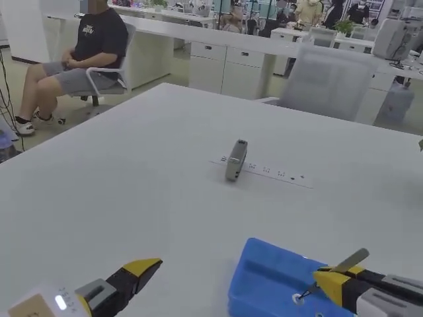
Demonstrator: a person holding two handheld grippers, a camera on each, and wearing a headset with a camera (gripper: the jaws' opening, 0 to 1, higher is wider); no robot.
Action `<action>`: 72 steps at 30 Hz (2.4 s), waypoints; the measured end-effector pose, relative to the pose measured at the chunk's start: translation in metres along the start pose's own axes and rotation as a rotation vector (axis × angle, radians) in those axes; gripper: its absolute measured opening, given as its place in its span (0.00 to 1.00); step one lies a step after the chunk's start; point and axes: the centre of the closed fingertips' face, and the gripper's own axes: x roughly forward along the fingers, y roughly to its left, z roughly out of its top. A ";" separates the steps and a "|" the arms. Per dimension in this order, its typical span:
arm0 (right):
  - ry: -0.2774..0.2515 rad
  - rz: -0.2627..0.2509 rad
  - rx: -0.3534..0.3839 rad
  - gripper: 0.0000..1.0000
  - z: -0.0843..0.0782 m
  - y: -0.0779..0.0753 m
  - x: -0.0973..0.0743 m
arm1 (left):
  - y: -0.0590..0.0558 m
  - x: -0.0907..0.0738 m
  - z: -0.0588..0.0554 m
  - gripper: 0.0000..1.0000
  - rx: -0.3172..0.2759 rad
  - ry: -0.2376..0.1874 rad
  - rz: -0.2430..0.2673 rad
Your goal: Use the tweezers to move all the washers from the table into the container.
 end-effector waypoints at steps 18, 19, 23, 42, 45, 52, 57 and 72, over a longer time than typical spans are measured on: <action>0.127 -0.064 0.046 0.03 -0.042 -0.046 0.033 | 0.001 0.000 -0.001 0.65 -0.002 0.007 0.005; 0.132 -0.064 0.047 0.03 -0.044 -0.046 0.034 | 0.001 0.000 -0.001 0.65 -0.003 0.008 0.005; 0.148 -0.075 0.027 0.03 -0.047 -0.047 0.035 | 0.001 0.000 -0.001 0.65 -0.005 0.008 0.008; 0.129 -0.089 -0.031 0.03 -0.041 -0.049 0.029 | 0.002 -0.001 0.004 0.65 -0.027 -0.023 0.004; 0.109 -0.079 -0.043 0.03 -0.032 -0.042 0.023 | 0.002 -0.001 0.005 0.65 -0.030 -0.031 0.000; 0.063 -0.051 -0.063 0.03 -0.017 -0.022 0.010 | 0.002 -0.001 0.005 0.65 -0.030 -0.032 0.001; 0.035 -0.016 -0.087 0.03 -0.006 -0.003 0.003 | 0.002 -0.001 0.004 0.65 -0.030 -0.030 -0.002; 0.077 0.188 -0.114 0.03 -0.019 0.059 0.011 | 0.001 -0.002 0.003 0.64 -0.024 -0.024 -0.001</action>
